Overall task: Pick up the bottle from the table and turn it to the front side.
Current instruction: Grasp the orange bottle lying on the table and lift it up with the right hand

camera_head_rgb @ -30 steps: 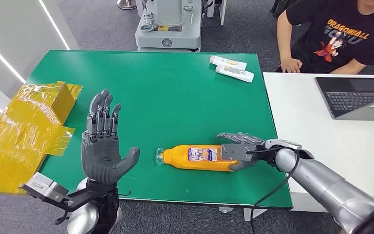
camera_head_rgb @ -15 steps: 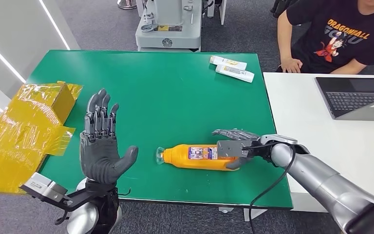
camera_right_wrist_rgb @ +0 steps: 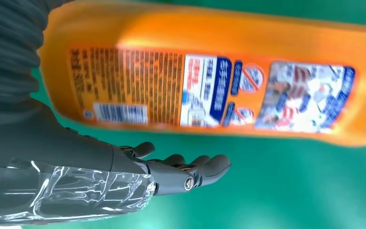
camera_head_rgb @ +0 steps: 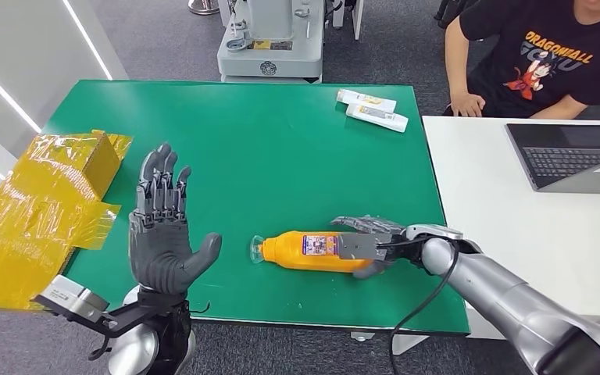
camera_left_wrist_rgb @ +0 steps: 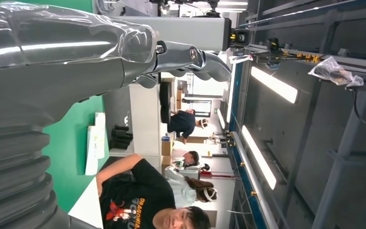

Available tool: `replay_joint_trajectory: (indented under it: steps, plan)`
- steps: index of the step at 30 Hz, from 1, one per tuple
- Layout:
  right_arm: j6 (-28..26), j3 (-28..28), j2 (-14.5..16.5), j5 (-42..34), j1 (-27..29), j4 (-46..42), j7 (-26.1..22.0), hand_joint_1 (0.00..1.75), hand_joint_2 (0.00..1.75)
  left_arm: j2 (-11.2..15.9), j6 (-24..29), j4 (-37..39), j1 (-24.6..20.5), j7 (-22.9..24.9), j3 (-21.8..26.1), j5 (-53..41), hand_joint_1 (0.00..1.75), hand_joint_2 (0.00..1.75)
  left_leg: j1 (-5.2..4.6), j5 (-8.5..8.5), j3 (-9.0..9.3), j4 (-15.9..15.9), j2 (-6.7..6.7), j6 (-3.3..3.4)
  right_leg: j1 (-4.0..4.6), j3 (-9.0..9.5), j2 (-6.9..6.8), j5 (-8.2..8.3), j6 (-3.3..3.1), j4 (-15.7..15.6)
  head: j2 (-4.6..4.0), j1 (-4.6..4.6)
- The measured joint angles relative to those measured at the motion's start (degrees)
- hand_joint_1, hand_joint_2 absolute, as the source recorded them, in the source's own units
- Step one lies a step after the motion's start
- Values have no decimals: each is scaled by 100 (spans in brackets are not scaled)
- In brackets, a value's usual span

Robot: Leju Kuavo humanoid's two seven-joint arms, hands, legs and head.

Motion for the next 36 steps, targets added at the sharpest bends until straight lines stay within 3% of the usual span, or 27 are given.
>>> replay_joint_trajectory:
  steps: [12, 16, 36]
  plan:
    - [-258, -150, -59, 51, 456, 28, 14, 4, 175, 1, -127, 62, 40, 108, -4, -3, 0, 175, 0, -3, 8, 0, 6, 0, 0, 3, 6, 0, 0, -3, 0, 1]
    - [-145, -197, -65, 68, 467, 18, -2, 131, 175, 5, -130, 67, 56, 108, -4, 1, 0, 175, 1, -3, 13, 0, 8, 0, 0, 8, 8, 0, 0, -2, 0, 1]
    - [-25, -236, -67, 33, 455, 19, -90, 133, 175, 13, -115, 67, 140, 108, -4, 15, 0, 175, 0, -3, 20, 0, 10, 0, 0, 15, 10, 0, 0, -2, 0, 1]
